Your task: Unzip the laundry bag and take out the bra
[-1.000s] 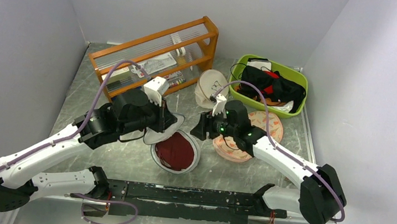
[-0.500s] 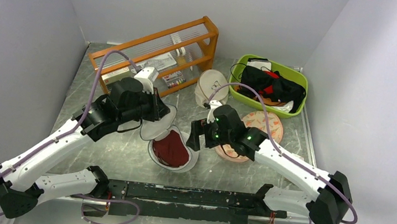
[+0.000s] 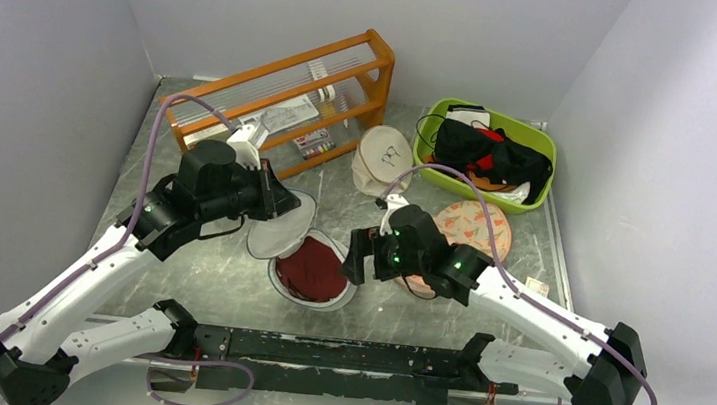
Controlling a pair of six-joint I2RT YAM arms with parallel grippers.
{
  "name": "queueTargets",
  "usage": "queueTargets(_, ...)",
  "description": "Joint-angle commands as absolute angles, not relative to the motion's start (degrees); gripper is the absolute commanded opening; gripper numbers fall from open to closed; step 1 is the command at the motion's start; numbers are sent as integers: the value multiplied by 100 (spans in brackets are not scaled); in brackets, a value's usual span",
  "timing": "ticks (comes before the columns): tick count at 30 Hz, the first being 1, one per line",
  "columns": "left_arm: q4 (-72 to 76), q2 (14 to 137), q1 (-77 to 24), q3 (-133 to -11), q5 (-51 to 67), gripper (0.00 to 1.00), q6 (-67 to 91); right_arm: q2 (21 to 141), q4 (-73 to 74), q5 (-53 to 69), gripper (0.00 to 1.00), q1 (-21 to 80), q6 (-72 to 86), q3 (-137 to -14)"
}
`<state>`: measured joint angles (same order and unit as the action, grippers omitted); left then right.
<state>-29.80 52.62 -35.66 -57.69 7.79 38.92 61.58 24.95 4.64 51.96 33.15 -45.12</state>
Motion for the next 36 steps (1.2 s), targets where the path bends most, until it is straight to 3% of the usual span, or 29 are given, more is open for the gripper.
queueTargets(1,-2757,5176,-3516,-5832,1104,7,4064,5952,2279,489,94,5239,3448,-4314)
queueTargets(9,-3103,5006,-3507,-6109,915,7,4186,5927,2072,-297,70,5243,3621,-3854)
queueTargets(14,-3375,4732,-3507,-6024,941,7,4417,6157,2060,-1513,37,5215,3278,-4058)
queueTargets(17,-3544,4519,-3507,-5884,848,7,4551,6361,1671,-1618,28,5050,2691,-4128)
queueTargets(21,-3726,4357,-3507,-5695,844,7,4599,6610,922,-707,20,4608,2033,-4037)
queueTargets(28,-4320,4280,-3507,-5353,-202,8,4259,7176,738,320,7,4439,1683,-4425)
queueTargets(32,-4304,4403,-3507,-5226,-417,23,3980,7241,659,643,5,4438,1750,-4380)
queueTargets(36,-4497,4631,-3507,-5376,-1118,28,3681,7193,616,703,5,4438,1749,-4317)
